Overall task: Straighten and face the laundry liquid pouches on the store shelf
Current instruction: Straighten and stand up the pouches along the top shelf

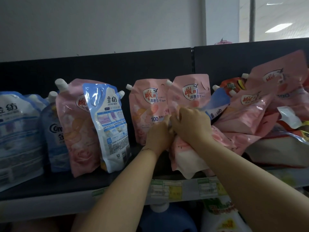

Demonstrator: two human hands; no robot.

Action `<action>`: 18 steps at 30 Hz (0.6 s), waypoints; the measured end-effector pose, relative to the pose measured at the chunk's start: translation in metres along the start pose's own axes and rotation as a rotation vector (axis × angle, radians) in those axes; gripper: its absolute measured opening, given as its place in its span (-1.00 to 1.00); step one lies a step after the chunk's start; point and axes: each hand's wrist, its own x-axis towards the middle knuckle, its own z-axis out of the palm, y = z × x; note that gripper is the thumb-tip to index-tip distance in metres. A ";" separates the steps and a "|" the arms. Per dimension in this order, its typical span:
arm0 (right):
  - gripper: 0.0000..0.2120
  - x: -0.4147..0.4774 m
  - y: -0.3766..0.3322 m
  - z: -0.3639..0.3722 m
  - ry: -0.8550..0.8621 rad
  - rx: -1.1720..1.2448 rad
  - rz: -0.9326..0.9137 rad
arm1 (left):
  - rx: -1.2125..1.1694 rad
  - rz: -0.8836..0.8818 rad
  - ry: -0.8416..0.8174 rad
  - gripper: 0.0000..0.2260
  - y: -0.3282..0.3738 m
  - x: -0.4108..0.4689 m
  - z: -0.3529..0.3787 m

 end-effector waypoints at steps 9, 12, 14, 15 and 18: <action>-0.55 0.009 0.013 0.006 -0.161 0.289 0.508 | -0.071 -0.020 -0.069 -0.88 0.001 -0.003 -0.007; -0.69 0.009 0.013 0.009 -0.129 0.283 0.475 | -0.064 -0.024 -0.072 -0.89 0.001 -0.003 -0.010; -0.70 0.008 0.014 0.013 -0.106 0.321 0.472 | -0.022 -0.023 -0.067 -0.85 0.002 -0.003 -0.012; -0.71 0.007 0.014 0.016 -0.086 0.339 0.457 | -0.017 -0.027 -0.060 -0.85 0.002 -0.004 -0.013; -0.74 0.001 0.013 0.019 -0.002 0.350 0.287 | -0.051 -0.075 -0.007 -0.82 0.003 -0.008 -0.015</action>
